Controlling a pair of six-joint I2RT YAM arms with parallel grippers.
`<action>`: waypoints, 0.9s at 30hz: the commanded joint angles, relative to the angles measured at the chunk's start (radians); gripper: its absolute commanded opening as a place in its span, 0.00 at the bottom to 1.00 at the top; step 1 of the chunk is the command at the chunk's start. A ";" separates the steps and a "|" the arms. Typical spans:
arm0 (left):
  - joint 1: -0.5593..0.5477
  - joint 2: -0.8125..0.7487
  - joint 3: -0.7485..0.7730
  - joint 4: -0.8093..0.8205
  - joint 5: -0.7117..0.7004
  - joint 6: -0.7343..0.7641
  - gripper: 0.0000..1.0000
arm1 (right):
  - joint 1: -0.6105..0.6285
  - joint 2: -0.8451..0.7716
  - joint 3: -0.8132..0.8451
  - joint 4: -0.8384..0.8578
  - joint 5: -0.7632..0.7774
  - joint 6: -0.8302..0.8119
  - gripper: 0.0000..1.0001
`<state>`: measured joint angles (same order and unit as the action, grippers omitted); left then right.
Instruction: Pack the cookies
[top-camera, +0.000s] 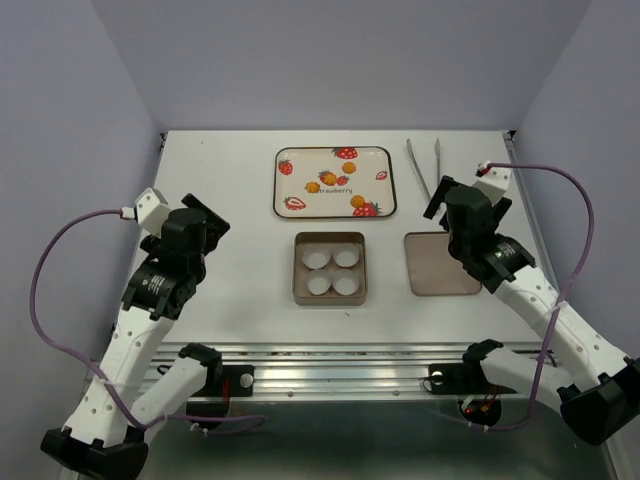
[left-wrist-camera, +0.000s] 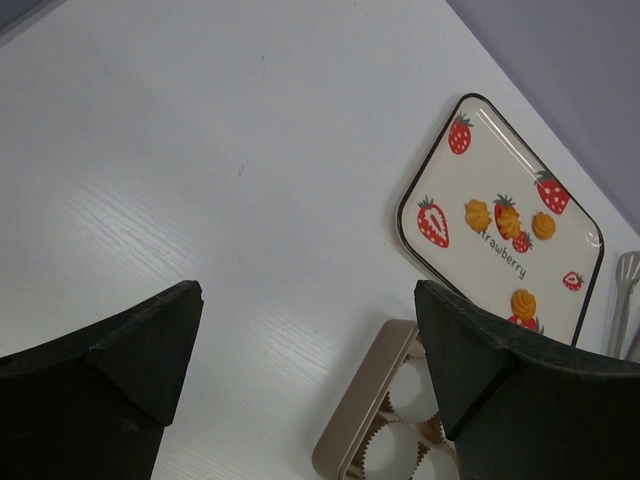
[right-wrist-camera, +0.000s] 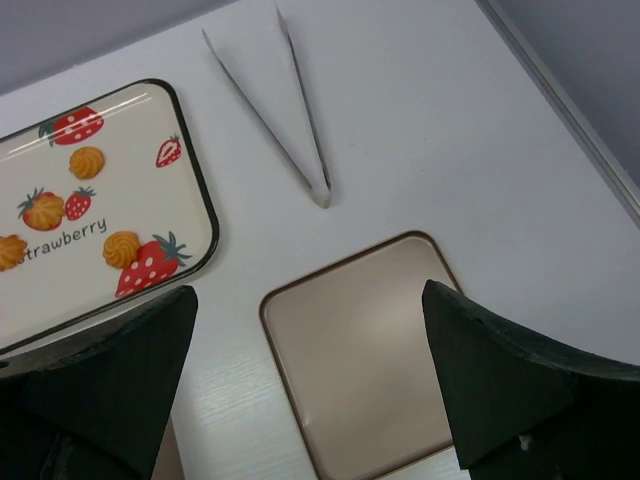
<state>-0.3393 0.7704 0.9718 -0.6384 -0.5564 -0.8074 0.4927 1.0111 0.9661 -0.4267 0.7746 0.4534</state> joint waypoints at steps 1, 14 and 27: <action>-0.001 0.001 -0.025 0.082 0.026 -0.009 0.99 | 0.007 -0.038 -0.012 0.068 0.058 0.050 1.00; -0.001 0.055 -0.056 0.177 0.049 0.022 0.99 | -0.038 0.145 0.051 0.191 -0.097 -0.108 1.00; -0.001 0.148 -0.084 0.296 0.090 0.057 0.99 | -0.345 0.694 0.295 0.178 -0.541 -0.340 1.00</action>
<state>-0.3389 0.9134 0.8909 -0.4099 -0.4595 -0.7795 0.2115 1.6432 1.1782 -0.2703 0.3607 0.1928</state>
